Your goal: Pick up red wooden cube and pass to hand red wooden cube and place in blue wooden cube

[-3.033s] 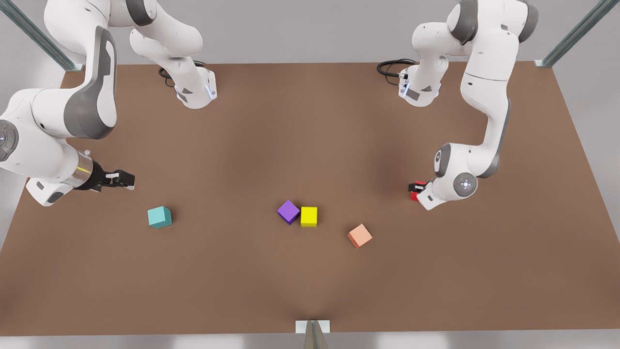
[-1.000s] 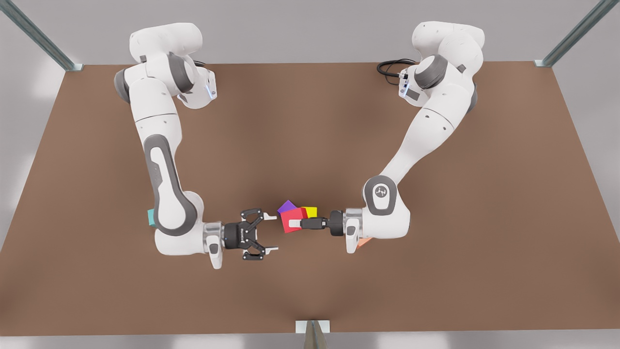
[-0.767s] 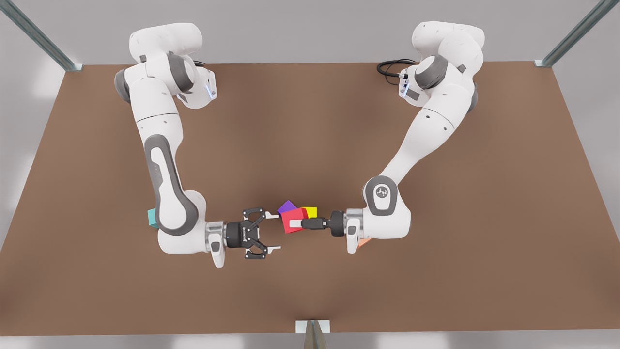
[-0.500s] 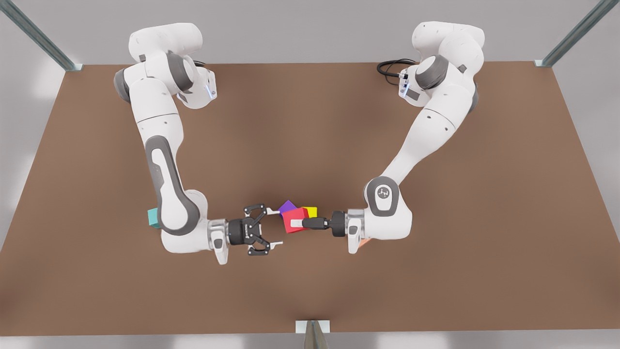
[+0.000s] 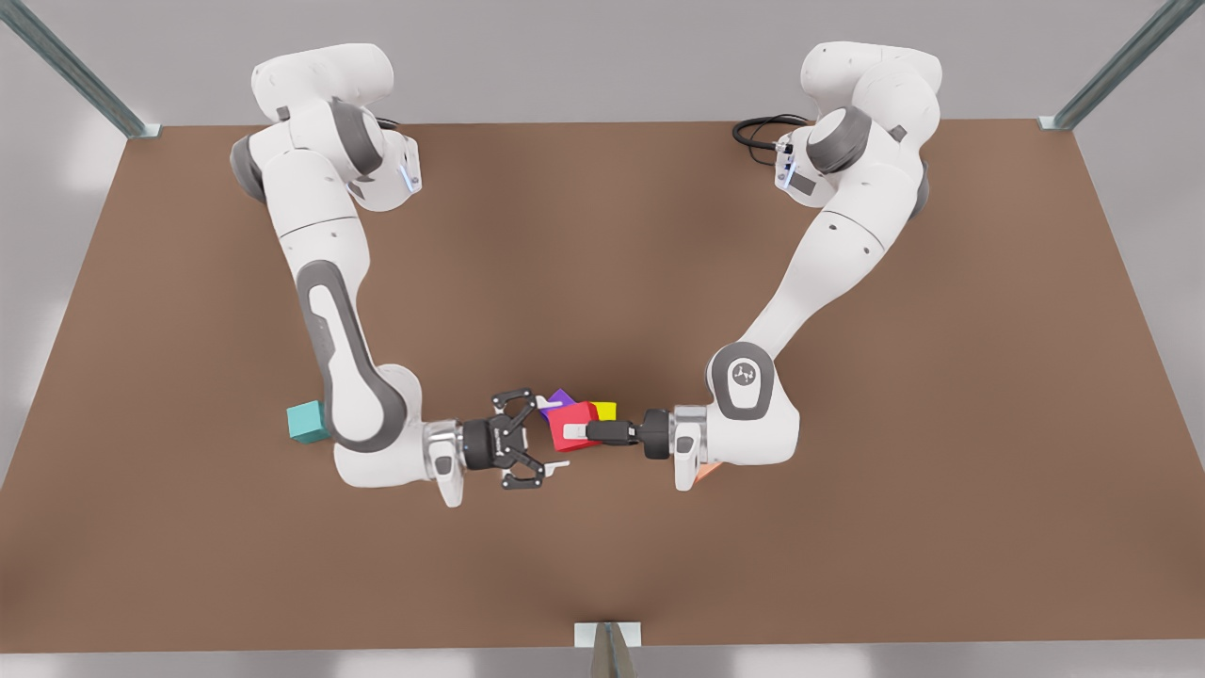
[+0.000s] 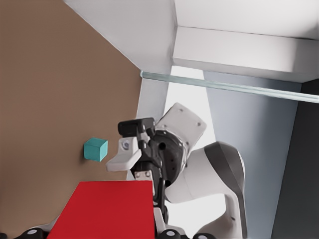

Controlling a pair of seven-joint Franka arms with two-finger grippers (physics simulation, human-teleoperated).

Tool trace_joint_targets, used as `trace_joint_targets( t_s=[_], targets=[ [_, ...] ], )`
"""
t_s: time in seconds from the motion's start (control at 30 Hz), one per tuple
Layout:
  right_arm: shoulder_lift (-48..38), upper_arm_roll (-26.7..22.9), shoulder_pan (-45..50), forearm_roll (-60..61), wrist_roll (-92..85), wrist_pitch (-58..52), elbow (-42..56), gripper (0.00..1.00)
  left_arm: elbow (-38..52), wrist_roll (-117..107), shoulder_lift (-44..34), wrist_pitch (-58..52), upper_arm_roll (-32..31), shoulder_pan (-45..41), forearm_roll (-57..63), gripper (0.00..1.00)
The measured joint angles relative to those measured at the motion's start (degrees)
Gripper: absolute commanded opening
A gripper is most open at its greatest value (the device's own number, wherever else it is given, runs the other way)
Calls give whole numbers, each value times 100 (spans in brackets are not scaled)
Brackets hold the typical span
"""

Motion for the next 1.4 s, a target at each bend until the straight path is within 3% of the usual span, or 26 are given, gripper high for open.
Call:
trace_joint_targets(
  t_s=[0.33,0.37,0.4,0.43,0.47,0.73,0.9,1.0,1.07,1.13,1.2,1.23,1.3,1.4],
  targets=[
    [20,5,119,77,-29,176,-2,98,0,57,23,13,0,-13,1,55],
    [19,5,121,79,-30,185,-2,88,0,61,23,15,0,-15,1,55],
    [21,13,121,79,-30,190,-4,68,1,65,24,19,2,-19,-1,55],
    [21,19,122,80,-31,193,-5,61,1,69,25,23,5,-24,-6,74],
    [20,21,122,82,-31,196,-5,61,0,99,25,21,3,-29,-52,100],
    [18,22,113,83,-35,205,-5,61,-35,241,10,11,0,-4,-230,100],
    [-30,-50,-84,-142,-37,158,-48,60,-664,297,-349,-377,-22,999,-62,100],
    [-241,-101,-813,-1582,45,-185,-96,60,-704,279,-515,-1251,-16,2104,792,100],
    [-471,-141,-1444,-3320,260,-610,-60,60,-148,140,-900,-2337,-17,2598,2435,100],
    [-786,-238,-1788,-5120,488,-939,-92,60,99,-24,-1891,-3397,-169,2548,4571,100],
    [-961,-430,-1881,-6604,709,-1119,-99,60,134,-181,-2370,-4233,-224,2516,5936,100],
    [-1000,-495,-1898,-7226,811,-1138,-100,60,-380,-231,-2803,-4403,139,2448,6363,100],
    [-1038,-553,-1914,-8248,998,-1082,-131,60,-2492,-266,-4294,-4123,1981,1307,6560,100],
    [-1587,-623,-1938,-9108,1244,-668,-1230,61,-3210,-311,-4553,-3860,2676,946,6653,100]
  ],
)
